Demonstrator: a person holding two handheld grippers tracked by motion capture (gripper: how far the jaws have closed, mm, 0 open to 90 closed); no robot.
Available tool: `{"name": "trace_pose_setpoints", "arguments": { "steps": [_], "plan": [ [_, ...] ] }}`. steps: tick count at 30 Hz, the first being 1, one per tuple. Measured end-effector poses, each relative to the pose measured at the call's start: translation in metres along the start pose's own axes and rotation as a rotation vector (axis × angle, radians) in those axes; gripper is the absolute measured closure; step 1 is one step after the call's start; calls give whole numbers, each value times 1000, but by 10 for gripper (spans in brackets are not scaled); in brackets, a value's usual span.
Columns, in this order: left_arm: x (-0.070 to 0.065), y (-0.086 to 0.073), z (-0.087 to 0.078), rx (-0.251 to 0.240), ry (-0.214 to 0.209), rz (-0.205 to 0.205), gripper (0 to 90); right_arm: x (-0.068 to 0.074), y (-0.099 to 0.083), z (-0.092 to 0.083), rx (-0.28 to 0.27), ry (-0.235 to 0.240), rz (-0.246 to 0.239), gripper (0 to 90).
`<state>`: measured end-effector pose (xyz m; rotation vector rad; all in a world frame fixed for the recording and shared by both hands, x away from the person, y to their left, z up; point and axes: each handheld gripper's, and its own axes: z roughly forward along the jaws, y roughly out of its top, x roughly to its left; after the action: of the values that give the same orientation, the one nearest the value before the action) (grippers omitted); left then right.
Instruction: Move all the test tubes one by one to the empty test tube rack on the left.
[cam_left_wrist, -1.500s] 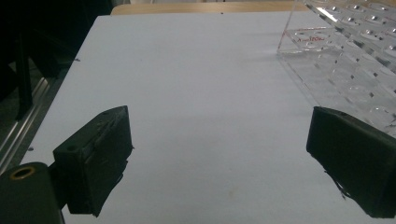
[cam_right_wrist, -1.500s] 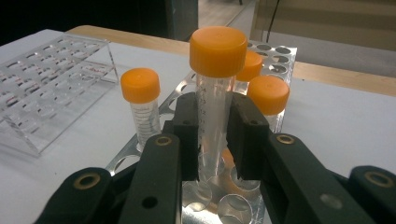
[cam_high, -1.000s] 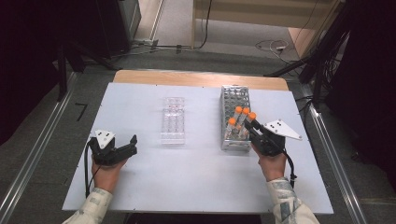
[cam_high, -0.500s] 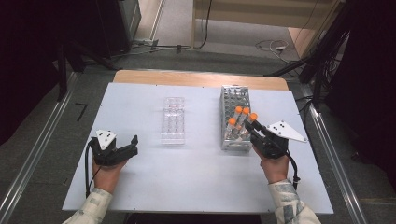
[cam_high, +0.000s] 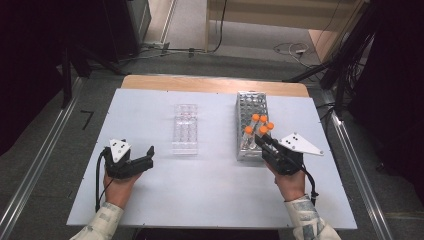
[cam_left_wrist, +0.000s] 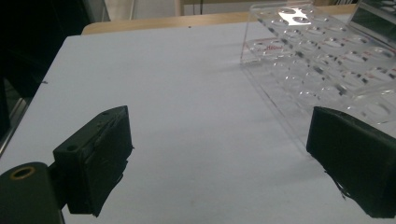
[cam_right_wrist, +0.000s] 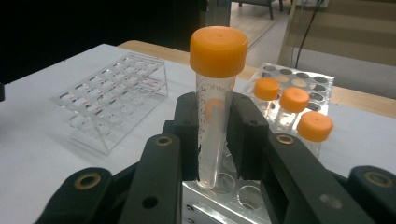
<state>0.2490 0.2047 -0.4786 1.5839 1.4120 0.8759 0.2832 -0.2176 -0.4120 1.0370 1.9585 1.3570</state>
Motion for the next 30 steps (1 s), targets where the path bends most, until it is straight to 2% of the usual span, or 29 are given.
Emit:
{"name": "trace_pose_setpoints", "arguments": {
  "steps": [4,9,17,30],
  "plan": [
    [-4,2,-1,-11,-22,6,72,8,0,2,4,30,5,723],
    [-12,7,-4,-30,-35,4,72,20,-2,9,15,66,-12,723],
    [-32,16,0,-29,-131,15,72,37,-9,24,46,109,-37,723],
    [-54,27,3,-66,-223,35,105,54,-15,46,87,152,-82,723]
  ]
}}
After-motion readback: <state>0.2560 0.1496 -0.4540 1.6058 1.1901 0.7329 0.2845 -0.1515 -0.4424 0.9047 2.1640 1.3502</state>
